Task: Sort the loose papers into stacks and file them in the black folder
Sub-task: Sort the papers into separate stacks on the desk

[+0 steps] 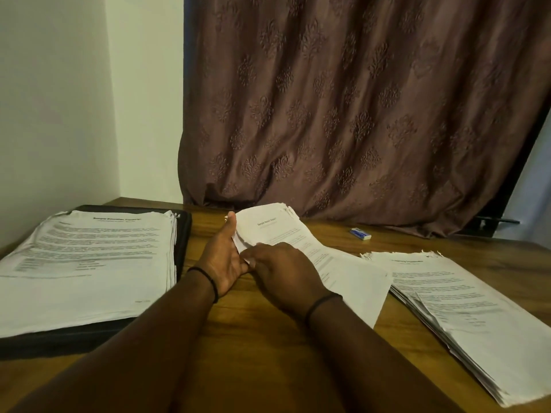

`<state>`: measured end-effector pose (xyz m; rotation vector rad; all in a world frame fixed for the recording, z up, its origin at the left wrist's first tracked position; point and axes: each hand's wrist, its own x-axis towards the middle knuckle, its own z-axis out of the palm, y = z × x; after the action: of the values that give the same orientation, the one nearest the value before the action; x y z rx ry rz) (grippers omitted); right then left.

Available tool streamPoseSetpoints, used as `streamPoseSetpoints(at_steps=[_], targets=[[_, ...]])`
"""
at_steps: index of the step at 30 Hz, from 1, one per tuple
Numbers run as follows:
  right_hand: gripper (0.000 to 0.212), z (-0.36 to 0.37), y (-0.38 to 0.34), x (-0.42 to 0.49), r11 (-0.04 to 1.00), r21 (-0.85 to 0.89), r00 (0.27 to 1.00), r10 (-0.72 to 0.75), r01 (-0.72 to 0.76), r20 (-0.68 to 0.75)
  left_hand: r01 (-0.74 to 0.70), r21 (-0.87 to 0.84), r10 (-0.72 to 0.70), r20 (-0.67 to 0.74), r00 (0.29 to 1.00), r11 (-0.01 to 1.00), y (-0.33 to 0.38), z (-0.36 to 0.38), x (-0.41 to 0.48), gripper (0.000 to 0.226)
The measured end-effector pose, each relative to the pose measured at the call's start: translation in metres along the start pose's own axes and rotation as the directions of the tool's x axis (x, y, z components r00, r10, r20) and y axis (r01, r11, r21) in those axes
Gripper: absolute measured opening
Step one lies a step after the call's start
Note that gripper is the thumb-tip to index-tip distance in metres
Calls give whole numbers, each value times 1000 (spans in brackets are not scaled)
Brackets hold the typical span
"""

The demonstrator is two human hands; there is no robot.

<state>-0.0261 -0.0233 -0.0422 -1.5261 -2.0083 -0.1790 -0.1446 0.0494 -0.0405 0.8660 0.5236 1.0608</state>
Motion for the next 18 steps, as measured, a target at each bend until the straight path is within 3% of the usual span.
streamPoseSetpoints(at_steps=[4,8,11,14,18], targets=[[40,0,-4,-1,975,-168,989,-146,144,3,-7,-43,6,-25,1000,999,0,-2,1,57],[45,-3,-6,-4,980,-158,992,-127,124,-8,-9,-44,8,-34,999,999,-1,-3,3,56],[53,-2,-6,-3,994,-107,1000,-9,6,-28,1,-19,-1,-12,1000,1000,-1,-4,3,57],[40,-3,-5,-4,988,88,985,134,-125,-106,1,11,-1,-18,1000,1000,-1,-3,2,56],[38,-5,2,1,900,293,888,395,-322,-236,14,50,-11,-64,998,999,-2,-2,3,49]])
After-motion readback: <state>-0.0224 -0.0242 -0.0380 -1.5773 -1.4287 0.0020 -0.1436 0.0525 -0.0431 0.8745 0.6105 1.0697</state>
